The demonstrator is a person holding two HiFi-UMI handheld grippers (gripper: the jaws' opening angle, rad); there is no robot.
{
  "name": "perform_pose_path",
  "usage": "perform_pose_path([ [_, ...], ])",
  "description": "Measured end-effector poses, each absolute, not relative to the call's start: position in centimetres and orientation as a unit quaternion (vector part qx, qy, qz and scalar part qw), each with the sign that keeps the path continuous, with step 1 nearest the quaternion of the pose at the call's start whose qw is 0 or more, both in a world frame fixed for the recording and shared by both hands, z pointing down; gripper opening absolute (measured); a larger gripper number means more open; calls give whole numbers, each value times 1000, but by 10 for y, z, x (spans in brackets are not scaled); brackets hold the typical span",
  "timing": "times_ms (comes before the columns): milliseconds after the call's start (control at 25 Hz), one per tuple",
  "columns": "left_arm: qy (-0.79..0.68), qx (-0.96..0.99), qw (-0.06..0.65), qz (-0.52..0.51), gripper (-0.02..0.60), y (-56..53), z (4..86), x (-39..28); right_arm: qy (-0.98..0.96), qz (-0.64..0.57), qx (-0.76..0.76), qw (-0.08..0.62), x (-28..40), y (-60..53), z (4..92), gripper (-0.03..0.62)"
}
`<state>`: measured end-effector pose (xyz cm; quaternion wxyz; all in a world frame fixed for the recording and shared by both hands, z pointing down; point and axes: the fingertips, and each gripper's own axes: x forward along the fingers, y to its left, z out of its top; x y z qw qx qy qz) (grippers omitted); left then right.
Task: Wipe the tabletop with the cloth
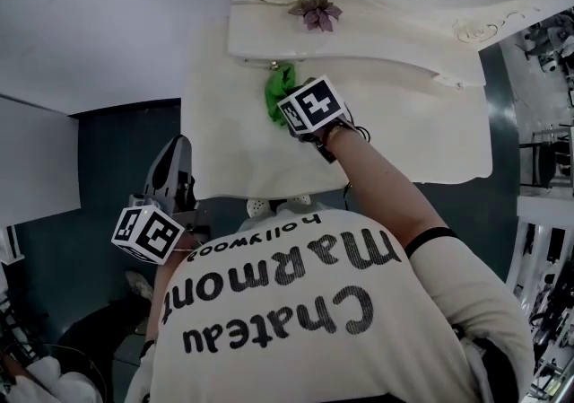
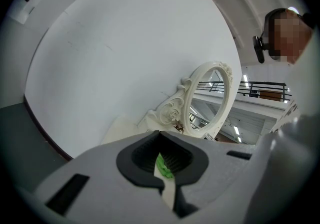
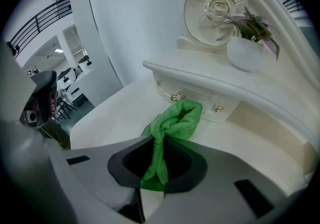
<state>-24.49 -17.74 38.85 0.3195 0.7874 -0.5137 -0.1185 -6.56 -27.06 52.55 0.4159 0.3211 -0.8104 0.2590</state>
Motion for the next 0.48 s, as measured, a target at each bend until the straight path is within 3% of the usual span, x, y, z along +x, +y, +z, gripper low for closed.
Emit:
perform_pose_path([
  [480,-525,786,305,-120,9,-176,363,-201,-802,290,332,403,-10,-270,526,69],
])
